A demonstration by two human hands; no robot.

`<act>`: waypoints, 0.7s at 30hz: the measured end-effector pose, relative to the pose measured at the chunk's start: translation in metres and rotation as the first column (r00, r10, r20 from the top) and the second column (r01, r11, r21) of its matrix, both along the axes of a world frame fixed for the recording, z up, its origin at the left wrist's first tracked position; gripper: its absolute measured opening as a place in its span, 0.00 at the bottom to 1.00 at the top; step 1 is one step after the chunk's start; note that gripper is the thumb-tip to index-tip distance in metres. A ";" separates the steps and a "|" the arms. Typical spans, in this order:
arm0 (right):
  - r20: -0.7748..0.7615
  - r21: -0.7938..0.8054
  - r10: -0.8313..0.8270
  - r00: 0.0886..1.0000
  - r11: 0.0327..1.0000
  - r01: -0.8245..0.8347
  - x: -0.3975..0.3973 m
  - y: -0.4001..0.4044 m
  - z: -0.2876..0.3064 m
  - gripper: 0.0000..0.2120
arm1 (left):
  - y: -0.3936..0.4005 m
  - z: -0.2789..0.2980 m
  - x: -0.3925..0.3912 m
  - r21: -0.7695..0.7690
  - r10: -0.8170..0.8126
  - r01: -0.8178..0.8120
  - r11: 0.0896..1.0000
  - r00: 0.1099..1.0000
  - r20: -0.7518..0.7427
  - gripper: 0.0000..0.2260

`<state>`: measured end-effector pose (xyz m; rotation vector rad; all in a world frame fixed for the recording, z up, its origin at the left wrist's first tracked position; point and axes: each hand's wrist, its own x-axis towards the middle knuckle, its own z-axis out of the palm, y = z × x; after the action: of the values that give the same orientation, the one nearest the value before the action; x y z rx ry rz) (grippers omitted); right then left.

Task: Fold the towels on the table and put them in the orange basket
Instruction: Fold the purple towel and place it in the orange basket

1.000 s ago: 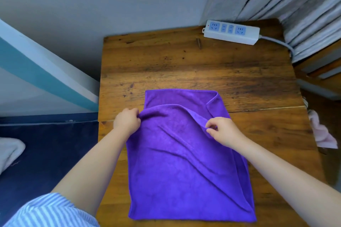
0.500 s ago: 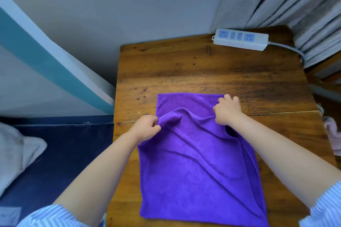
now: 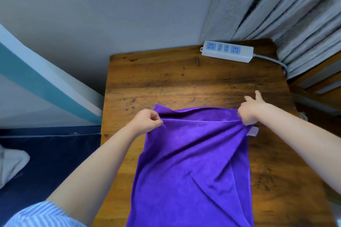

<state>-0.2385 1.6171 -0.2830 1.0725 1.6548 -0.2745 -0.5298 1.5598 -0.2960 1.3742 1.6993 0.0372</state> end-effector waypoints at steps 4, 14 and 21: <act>-0.245 -0.016 -0.186 0.951 0.982 0.188 0.013 -0.013 -0.006 0.07 | 0.010 -0.002 0.010 -0.002 -0.172 0.172 0.985 0.985 -0.016 0.11; -0.621 0.252 -0.324 0.714 0.780 0.573 0.042 -0.046 -0.028 0.05 | 0.026 -0.027 0.000 0.091 -0.161 0.228 0.969 0.871 -0.463 0.12; -0.724 0.320 -0.316 0.613 0.634 0.704 0.040 -0.048 -0.050 0.11 | 0.038 -0.034 0.004 0.101 -0.210 0.331 0.938 0.776 -0.595 0.10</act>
<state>-0.1982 1.5688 -0.3331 2.1751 1.9993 -0.5888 -0.5261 1.5981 -0.3298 1.9150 2.0011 -0.4308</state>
